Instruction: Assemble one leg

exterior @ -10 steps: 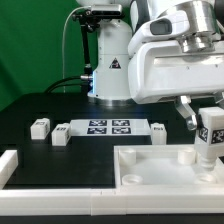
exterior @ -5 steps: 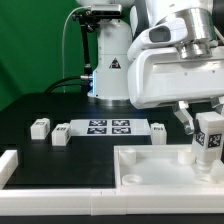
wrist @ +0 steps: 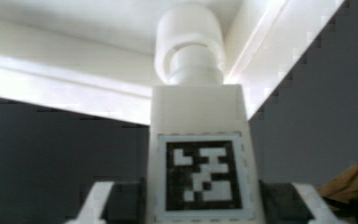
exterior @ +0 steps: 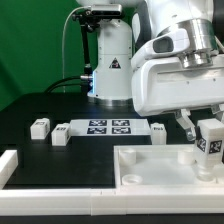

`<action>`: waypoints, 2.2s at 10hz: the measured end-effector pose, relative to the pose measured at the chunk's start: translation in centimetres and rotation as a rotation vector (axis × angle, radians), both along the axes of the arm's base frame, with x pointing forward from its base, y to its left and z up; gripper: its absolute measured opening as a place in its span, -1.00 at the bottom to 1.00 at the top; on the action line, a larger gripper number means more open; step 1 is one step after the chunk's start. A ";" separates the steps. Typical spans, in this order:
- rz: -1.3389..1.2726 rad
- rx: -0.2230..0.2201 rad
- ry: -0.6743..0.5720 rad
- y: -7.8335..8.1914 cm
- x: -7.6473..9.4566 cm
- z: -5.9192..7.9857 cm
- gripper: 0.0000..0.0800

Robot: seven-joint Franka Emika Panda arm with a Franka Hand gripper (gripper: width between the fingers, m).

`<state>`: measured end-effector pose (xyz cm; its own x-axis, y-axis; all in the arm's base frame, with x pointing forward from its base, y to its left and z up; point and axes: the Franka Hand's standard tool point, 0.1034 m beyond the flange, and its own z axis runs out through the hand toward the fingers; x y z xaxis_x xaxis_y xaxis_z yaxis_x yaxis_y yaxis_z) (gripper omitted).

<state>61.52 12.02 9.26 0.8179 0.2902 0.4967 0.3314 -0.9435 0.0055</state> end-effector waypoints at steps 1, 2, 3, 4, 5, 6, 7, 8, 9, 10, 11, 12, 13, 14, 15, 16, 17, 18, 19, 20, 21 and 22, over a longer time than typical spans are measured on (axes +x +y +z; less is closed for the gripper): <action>0.002 0.001 -0.001 0.1 0.0 -0.1 -0.27; 0.001 0.002 -0.006 0.1 0.0 -0.2 -0.27; 0.000 0.003 -0.010 0.1 0.1 -0.2 -0.27; -0.002 0.002 -0.008 0.0 0.1 -0.5 -0.27; -0.002 0.003 -0.001 -0.1 0.0 -1.0 -0.27; -0.004 0.004 -0.002 -0.1 0.1 -1.2 -0.27; -0.005 0.004 0.002 -0.1 -0.1 -1.6 -0.27; -0.005 0.005 0.006 -0.2 -0.2 -1.9 -0.27; -0.006 0.006 0.000 -0.2 -0.1 -2.0 -0.27; -0.008 0.011 -0.020 -0.2 0.0 -2.0 -0.27; -0.005 0.012 -0.046 -0.2 0.3 -2.0 -0.27; 0.001 0.008 -0.048 -0.3 0.3 -2.0 -0.27; 0.001 0.008 -0.048 -0.3 0.3 -2.0 -0.27; 0.001 0.008 -0.048 -0.3 0.3 -2.0 -0.09; 0.001 0.008 -0.048 -0.3 0.3 -2.0 0.37; 0.001 0.008 -0.048 -0.3 0.3 -2.0 0.37; 0.001 0.008 -0.048 -0.3 0.3 -2.0 0.57; 0.001 0.008 -0.048 -0.3 0.3 -2.0 0.57; 0.001 0.008 -0.048 -0.3 0.3 -2.0 0.61; 0.001 0.008 -0.048 -0.3 0.3 -2.0 0.62; 0.001 0.008 -0.048 -0.3 0.3 -2.0 0.62; 0.001 0.008 -0.048 -0.3 0.3 -2.0 0.62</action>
Offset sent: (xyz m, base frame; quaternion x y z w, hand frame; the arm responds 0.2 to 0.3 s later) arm 0.0072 -0.0013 -0.0087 0.0013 0.0068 -0.0023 1.0000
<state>61.80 11.72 7.23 0.7930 0.2872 0.5372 0.3321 -0.9431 0.0141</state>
